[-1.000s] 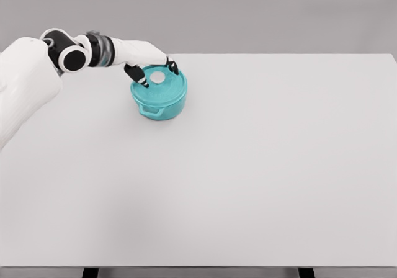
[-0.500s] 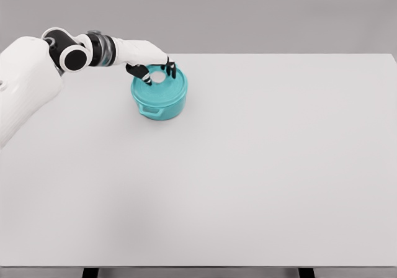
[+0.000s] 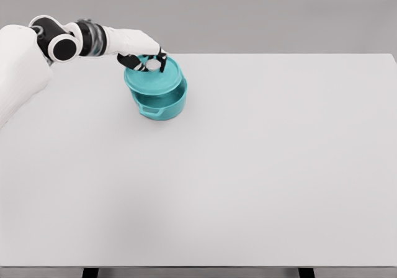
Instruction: Open the lid of the pot with left arm
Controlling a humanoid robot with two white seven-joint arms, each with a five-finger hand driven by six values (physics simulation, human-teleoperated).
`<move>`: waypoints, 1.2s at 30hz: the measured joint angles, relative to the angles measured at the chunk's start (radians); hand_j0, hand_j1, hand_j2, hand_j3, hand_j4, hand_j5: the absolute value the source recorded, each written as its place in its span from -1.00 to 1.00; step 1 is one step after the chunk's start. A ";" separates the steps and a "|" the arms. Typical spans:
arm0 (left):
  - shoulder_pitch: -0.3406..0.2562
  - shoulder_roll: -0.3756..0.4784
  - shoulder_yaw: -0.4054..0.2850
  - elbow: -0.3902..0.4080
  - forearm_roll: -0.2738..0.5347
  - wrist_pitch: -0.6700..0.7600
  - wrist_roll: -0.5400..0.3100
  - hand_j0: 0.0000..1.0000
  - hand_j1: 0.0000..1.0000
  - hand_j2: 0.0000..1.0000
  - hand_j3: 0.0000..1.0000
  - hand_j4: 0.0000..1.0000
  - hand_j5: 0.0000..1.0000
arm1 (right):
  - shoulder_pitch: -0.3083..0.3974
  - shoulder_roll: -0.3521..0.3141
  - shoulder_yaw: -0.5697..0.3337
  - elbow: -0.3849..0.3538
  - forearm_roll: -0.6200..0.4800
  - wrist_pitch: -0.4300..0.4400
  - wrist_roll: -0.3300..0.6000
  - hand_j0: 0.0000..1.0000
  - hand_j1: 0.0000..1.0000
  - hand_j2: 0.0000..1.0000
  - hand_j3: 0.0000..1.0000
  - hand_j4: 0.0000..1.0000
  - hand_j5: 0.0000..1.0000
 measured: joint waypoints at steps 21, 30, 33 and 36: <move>0.008 0.271 0.005 -0.002 0.053 -0.182 0.000 0.02 0.02 0.02 0.02 0.02 0.02 | 0.000 0.000 0.000 0.000 0.000 0.000 0.000 1.00 1.00 1.00 1.00 1.00 1.00; 0.018 0.275 0.005 0.006 0.053 -0.182 0.000 0.90 0.90 0.90 0.90 0.90 0.90 | 0.000 0.000 0.000 0.000 0.000 0.000 0.000 1.00 1.00 1.00 1.00 1.00 1.00; 0.020 0.276 0.003 0.012 0.051 -0.182 0.000 0.96 0.96 0.96 0.96 0.96 0.96 | 0.000 0.000 0.000 0.000 0.000 0.000 0.000 1.00 1.00 1.00 1.00 1.00 1.00; 0.023 0.278 0.003 0.018 0.051 -0.182 0.000 1.00 1.00 1.00 1.00 1.00 1.00 | 0.000 0.000 0.000 0.000 0.000 0.000 0.000 1.00 1.00 1.00 1.00 1.00 1.00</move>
